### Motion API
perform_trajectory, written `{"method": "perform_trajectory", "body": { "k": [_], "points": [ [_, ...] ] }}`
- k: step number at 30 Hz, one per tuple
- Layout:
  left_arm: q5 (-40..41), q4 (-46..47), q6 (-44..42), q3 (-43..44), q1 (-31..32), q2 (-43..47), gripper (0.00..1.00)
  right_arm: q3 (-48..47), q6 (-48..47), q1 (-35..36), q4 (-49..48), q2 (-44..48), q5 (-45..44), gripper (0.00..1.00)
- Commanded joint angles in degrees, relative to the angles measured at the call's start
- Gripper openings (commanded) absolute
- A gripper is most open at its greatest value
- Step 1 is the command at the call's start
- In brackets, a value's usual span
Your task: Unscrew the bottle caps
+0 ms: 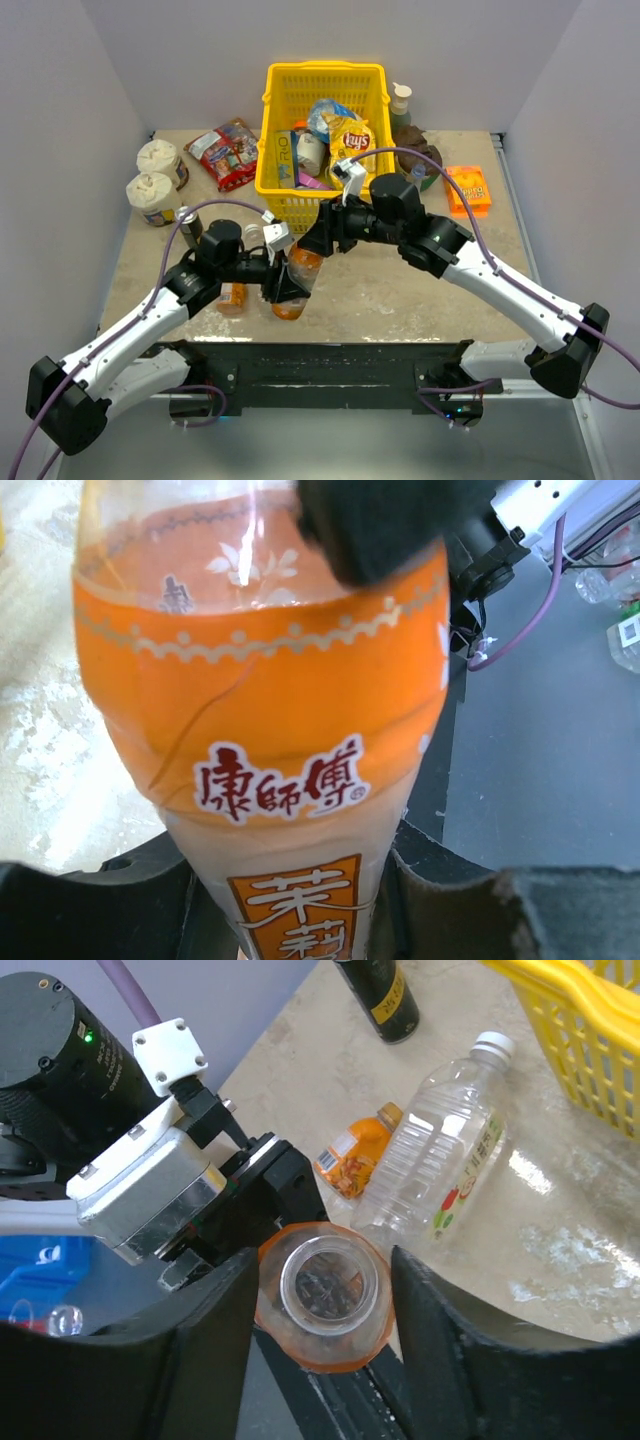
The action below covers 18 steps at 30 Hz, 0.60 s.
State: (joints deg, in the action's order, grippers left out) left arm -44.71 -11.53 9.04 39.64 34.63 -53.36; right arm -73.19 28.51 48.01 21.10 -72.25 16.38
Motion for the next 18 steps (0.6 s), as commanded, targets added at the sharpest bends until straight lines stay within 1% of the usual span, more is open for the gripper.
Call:
{"method": "perform_trajectory", "body": {
  "k": [1, 3, 4, 6, 7, 8, 9, 10, 11, 13, 14, 16, 17, 18],
  "points": [
    [-0.7, 3.7, 1.9, -0.8, 0.1, 1.0, 0.29, -2.8, -1.5, 0.2, -0.9, 0.8, -2.0, 0.43],
    [-0.6, 3.4, 1.2, -0.5, 0.1, 1.1, 0.29, -2.7, -1.7, 0.2, -1.5, 1.0, -2.7, 0.34],
    [-0.4, 2.7, 0.9, -0.4, 0.1, 1.1, 0.30, -2.6, -1.7, 0.2, -1.6, 1.1, -2.9, 0.27],
    [0.5, 2.2, 0.4, 0.0, 0.1, 1.3, 0.31, -2.3, -1.6, 0.2, -2.1, 1.1, -3.6, 0.20],
    [0.8, 2.2, 0.3, 0.1, 0.2, 1.5, 0.32, -2.1, -1.7, 0.2, -2.2, 1.4, -4.0, 0.14],
    [1.1, 2.2, 0.2, 0.0, 0.2, 1.8, 0.32, -2.0, -1.6, 0.2, -2.3, 1.5, -4.3, 0.10],
    [1.8, 2.1, 0.2, 0.0, 0.1, 1.9, 0.35, -2.0, -1.7, 0.2, -2.3, 1.7, -4.6, 0.01],
    [2.2, 2.1, 0.2, 0.0, 0.1, 1.9, 0.38, -1.9, -1.7, 0.2, -2.1, 2.2, -6.0, 0.00],
    [2.6, 2.1, 0.3, 0.0, 0.1, 2.2, 0.47, -1.8, -1.7, 0.2, -1.9, 2.5, -6.7, 0.00],
    [4.1, 2.1, 0.5, -0.1, 0.1, 2.5, 0.58, -1.7, -1.9, 0.2, -0.7, 3.0, -9.7, 0.00],
    [5.6, 2.0, 0.8, -0.3, 0.2, 2.9, 0.67, -1.6, -1.9, 0.2, -0.2, 3.8, -11.1, 0.00],
    [7.3, 1.9, 1.0, -0.4, 0.2, 3.6, 0.73, -1.4, -2.7, 0.2, 1.9, 4.7, -14.7, 0.00],
    [9.1, 1.9, 1.0, -0.7, 0.1, 4.7, 0.80, -1.3, -3.0, 0.2, 2.8, 5.4, -15.9, 0.00],
    [10.0, 1.9, 1.0, -1.0, 0.1, 5.3, 0.82, -1.4, -3.1, 0.2, 3.8, 5.8, -16.2, 0.00]
  ]
}}
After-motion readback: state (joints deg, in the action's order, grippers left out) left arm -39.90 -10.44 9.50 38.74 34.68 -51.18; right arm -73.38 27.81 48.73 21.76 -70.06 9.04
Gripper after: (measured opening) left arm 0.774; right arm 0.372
